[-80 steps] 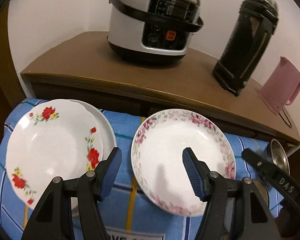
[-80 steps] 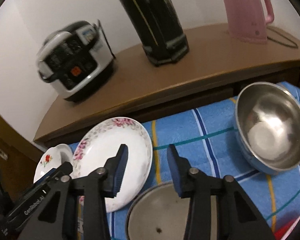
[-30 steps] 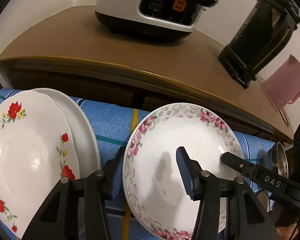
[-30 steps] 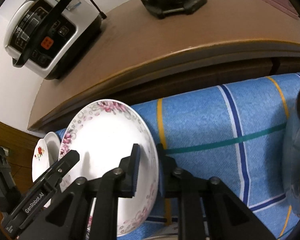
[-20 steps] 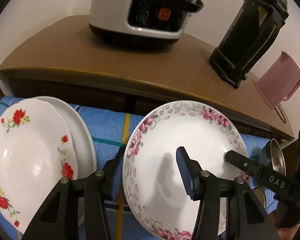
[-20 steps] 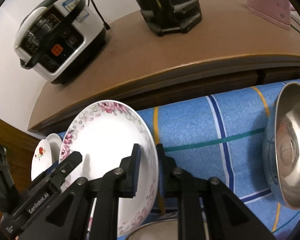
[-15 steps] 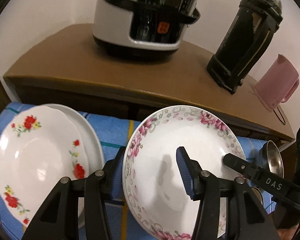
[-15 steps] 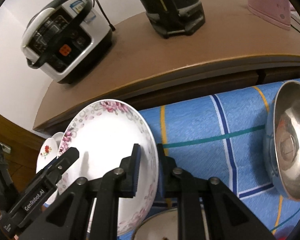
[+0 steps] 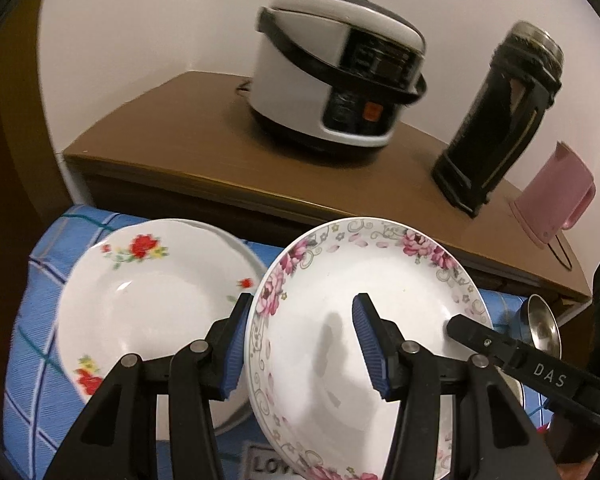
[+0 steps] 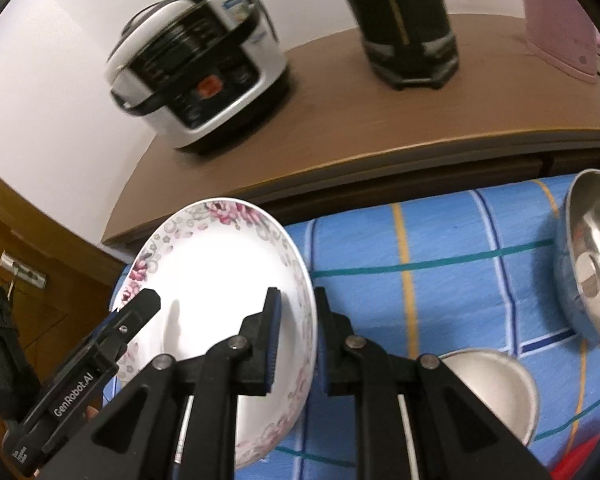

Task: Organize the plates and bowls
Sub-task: 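Carry the pink-floral plate onto the red-flower plate stack with the left gripper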

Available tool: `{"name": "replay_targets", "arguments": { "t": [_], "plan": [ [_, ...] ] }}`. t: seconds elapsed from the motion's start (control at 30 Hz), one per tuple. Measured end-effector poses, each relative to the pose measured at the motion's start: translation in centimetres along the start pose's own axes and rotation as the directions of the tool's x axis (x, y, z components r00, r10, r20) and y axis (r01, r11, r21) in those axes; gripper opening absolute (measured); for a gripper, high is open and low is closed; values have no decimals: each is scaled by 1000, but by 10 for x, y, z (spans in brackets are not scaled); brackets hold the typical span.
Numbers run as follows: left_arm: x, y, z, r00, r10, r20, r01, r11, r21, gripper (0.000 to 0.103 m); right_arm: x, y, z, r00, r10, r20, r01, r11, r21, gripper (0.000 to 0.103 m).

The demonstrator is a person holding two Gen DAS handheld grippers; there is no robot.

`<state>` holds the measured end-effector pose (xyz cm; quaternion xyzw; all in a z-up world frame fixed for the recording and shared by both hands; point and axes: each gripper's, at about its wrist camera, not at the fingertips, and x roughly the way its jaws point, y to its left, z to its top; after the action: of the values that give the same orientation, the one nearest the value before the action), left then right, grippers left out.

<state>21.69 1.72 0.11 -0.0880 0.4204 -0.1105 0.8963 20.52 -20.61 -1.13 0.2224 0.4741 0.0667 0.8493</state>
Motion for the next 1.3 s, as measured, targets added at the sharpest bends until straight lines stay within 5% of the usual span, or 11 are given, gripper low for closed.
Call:
{"name": "replay_targets", "arguments": {
  "t": [0.67, 1.3],
  "plan": [
    [-2, 112, -1, 993, 117, 6, -115, 985, -132, 53, 81, 103, -18, 994, 68, -84, -77, 991, -110, 16],
    [17, 132, -3, 989, 144, -25, -147, 977, -153, 53, 102, 130, -34, 999, 31, -34, -37, 980, -194, 16]
  ]
}}
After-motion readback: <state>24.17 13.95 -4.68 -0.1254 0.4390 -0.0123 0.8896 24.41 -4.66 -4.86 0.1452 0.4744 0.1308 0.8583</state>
